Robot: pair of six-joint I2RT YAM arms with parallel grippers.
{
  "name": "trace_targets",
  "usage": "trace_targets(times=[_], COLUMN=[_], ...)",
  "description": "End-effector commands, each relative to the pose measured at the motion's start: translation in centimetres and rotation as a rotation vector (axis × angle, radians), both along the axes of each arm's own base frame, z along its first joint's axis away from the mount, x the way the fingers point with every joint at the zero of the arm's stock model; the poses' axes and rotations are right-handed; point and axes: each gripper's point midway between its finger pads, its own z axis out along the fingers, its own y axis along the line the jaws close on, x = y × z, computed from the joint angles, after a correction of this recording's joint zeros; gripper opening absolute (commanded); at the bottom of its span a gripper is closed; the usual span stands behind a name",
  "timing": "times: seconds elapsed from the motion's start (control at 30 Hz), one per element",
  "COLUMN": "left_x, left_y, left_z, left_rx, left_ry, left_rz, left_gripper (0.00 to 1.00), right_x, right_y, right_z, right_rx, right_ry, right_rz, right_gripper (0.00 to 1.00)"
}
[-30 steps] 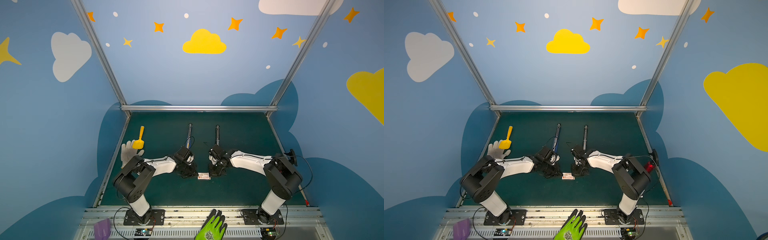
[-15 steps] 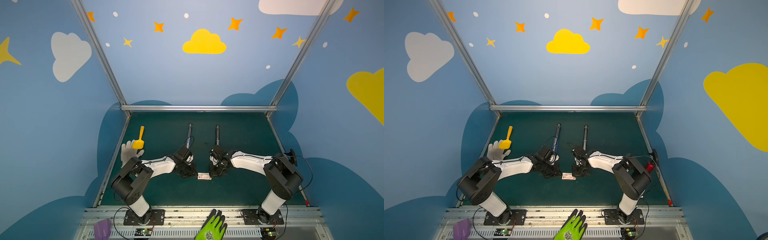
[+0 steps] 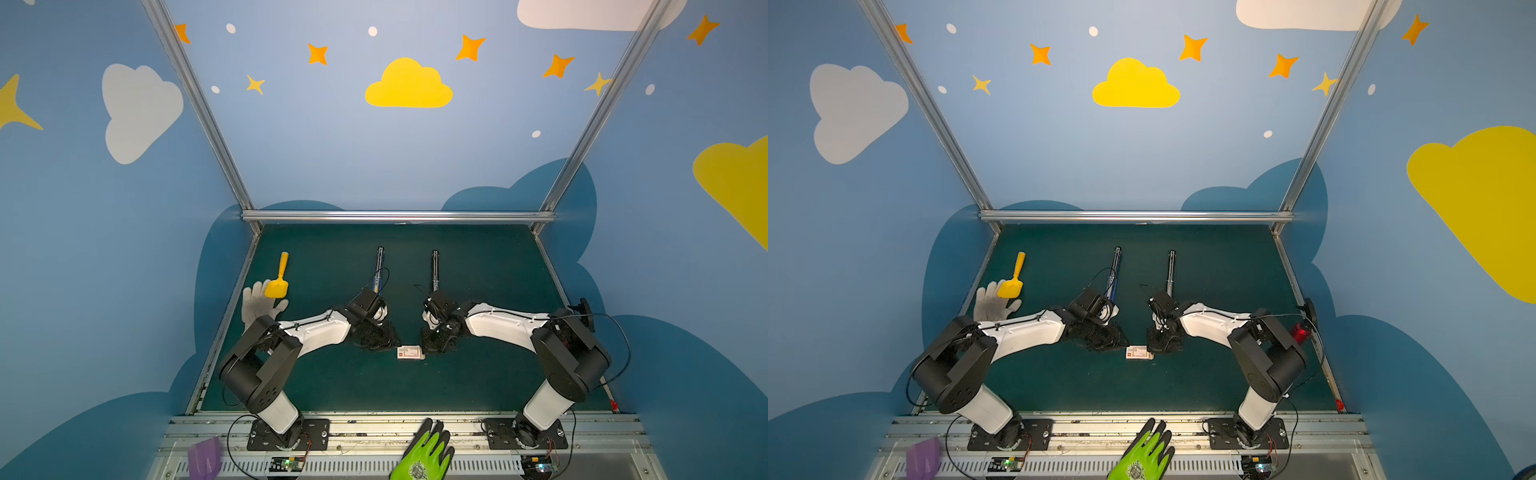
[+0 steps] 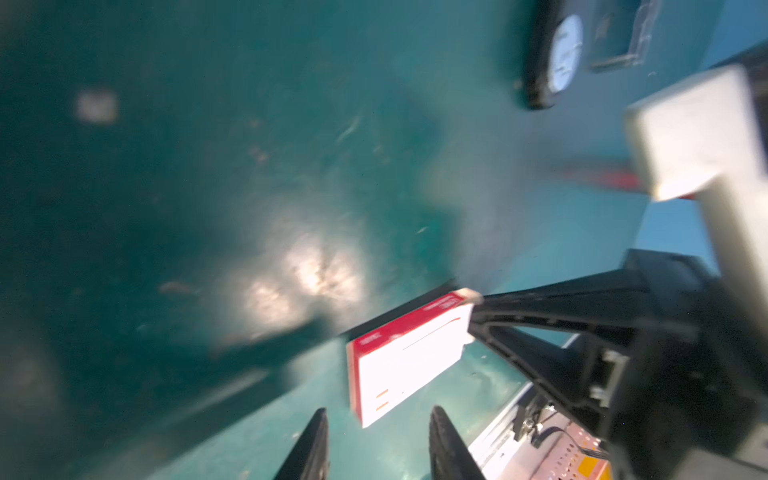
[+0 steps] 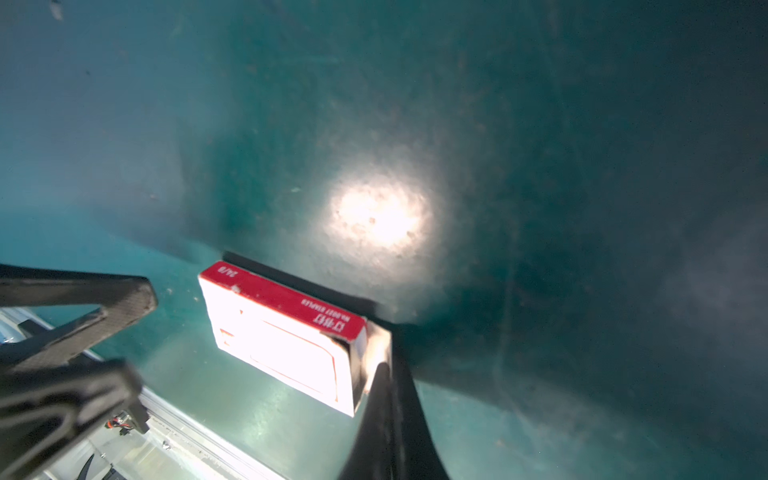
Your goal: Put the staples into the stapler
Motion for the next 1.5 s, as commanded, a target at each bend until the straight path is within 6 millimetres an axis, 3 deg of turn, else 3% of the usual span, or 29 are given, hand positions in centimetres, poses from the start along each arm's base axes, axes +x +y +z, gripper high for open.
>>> trace_targets(times=[0.0,0.33,0.63,1.0,1.23,1.47], left_x=[-0.2,-1.0,-1.0,-1.1,-1.0,-1.0], left_y=[-0.6,-1.5,-1.2,-0.7,-0.6,-0.3], left_z=[-0.3,-2.1,-2.8,-2.7,-2.5,-2.5], left_rx=[-0.014,0.029,0.054,0.071,0.07,0.08], left_ry=[0.031,0.078,0.082,0.071,0.059,0.054], left_rz=[-0.018,-0.067,-0.065,-0.068,-0.069,-0.07], left_gripper=[0.43,0.4,0.05,0.04,0.04,0.04], right_x=[0.0,0.1,0.0,0.6,1.0,1.1], right_y=[0.1,0.3,0.0,-3.2,-3.8,-5.7], right_z=[0.4,0.2,0.1,0.0,0.5,0.3], right_rx=[0.022,0.031,0.014,-0.093,-0.089,-0.136], right_ry=[-0.005,0.0,-0.001,-0.024,-0.045,-0.033], right_rz=[0.0,-0.002,0.002,-0.06,-0.085,-0.118], right_gripper=[0.0,0.0,0.0,0.0,0.0,0.0])
